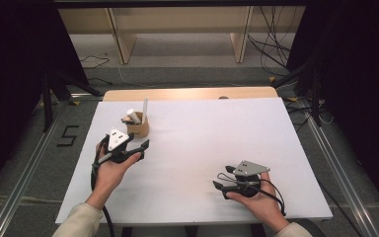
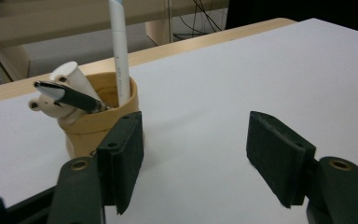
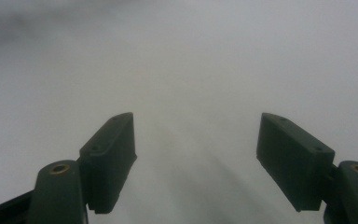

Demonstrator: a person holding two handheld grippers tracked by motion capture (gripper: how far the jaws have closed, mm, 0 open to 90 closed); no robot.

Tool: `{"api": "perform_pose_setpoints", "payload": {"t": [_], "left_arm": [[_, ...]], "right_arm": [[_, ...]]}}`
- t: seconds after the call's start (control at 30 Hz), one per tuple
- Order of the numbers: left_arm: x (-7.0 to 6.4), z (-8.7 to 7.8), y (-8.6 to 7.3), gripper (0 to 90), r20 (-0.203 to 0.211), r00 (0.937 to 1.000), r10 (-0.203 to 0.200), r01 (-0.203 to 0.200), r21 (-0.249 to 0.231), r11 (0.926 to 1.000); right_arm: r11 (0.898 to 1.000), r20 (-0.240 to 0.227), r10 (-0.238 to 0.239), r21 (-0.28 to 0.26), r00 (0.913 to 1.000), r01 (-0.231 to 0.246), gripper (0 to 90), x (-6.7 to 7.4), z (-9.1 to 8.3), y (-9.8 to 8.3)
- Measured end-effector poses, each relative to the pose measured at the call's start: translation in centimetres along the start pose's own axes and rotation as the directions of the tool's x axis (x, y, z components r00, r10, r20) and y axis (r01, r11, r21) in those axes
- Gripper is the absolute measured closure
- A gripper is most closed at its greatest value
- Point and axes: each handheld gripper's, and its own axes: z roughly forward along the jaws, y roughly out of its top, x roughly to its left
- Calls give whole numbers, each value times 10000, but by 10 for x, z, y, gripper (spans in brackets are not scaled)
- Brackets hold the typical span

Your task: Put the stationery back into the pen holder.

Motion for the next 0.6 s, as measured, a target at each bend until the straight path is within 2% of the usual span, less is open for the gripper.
{"api": "perform_pose_setpoints", "payload": {"t": [0.6], "left_arm": [[-17,-11,-19,346,708,9966,427,-461,461,9979]], "right_arm": [[10000,46,30,-61,10000,-30,283,-3,-3,0]]}}
